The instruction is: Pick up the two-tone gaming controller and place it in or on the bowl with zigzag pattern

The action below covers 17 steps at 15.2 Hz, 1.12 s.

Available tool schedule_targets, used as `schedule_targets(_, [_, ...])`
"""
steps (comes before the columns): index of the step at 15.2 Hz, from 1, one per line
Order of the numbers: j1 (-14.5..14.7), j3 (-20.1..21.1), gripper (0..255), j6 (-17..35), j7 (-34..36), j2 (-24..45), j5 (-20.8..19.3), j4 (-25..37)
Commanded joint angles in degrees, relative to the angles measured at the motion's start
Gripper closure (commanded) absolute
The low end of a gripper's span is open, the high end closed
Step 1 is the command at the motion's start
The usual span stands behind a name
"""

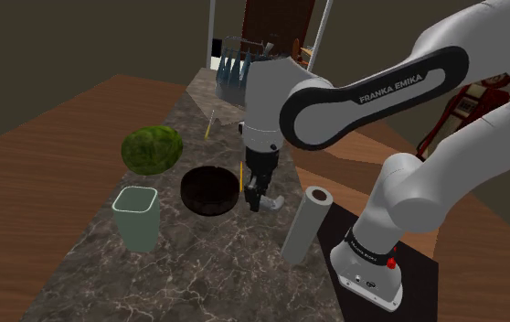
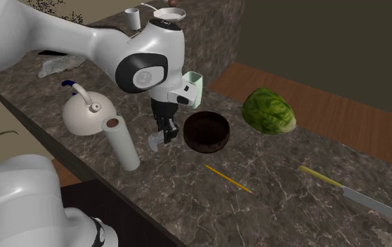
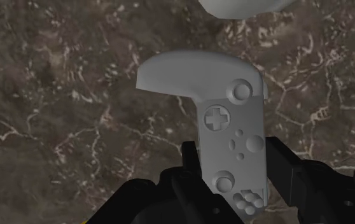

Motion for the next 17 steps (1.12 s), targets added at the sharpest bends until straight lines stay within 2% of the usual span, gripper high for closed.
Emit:
schedule_targets(1, [0.0,-0.3,255,-2.0,0.0,-0.9,-0.1,1.0])
schedule_targets(10, [-0.1,-1.6,255,-9.6,0.1,-3.9,-0.7,5.7])
schedule_targets(17, [-4.0,-1.3,255,-7.6,0.4,12.6,-5.9,19.9])
